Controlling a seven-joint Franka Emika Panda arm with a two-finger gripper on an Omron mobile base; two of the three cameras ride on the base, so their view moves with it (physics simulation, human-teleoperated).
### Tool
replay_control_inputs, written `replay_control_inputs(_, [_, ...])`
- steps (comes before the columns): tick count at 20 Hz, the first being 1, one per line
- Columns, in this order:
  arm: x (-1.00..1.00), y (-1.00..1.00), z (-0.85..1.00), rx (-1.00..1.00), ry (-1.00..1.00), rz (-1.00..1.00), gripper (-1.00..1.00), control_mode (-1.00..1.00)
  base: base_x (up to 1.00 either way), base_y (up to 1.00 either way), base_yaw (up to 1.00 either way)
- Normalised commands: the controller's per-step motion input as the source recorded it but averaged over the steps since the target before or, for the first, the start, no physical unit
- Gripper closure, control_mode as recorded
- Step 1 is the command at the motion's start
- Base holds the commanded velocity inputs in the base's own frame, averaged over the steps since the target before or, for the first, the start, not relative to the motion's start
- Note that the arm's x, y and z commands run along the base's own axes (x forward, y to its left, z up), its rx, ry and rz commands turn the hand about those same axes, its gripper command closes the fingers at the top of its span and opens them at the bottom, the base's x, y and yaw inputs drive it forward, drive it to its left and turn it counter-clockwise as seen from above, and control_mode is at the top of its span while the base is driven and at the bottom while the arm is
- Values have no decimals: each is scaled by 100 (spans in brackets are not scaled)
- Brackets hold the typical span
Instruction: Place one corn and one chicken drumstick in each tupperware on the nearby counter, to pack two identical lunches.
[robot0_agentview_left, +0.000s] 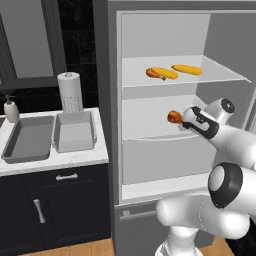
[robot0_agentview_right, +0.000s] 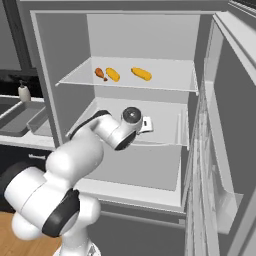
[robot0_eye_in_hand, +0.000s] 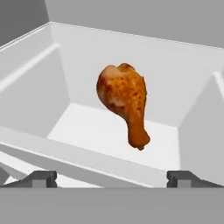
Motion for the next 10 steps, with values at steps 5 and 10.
replay_control_inputs(5, [42, -4, 1, 0, 1, -4, -100, -100, 0, 0, 0])
replay_control_inputs(10, [44, -1, -3, 0, 0, -2, -100, -100, 0, 0, 0])
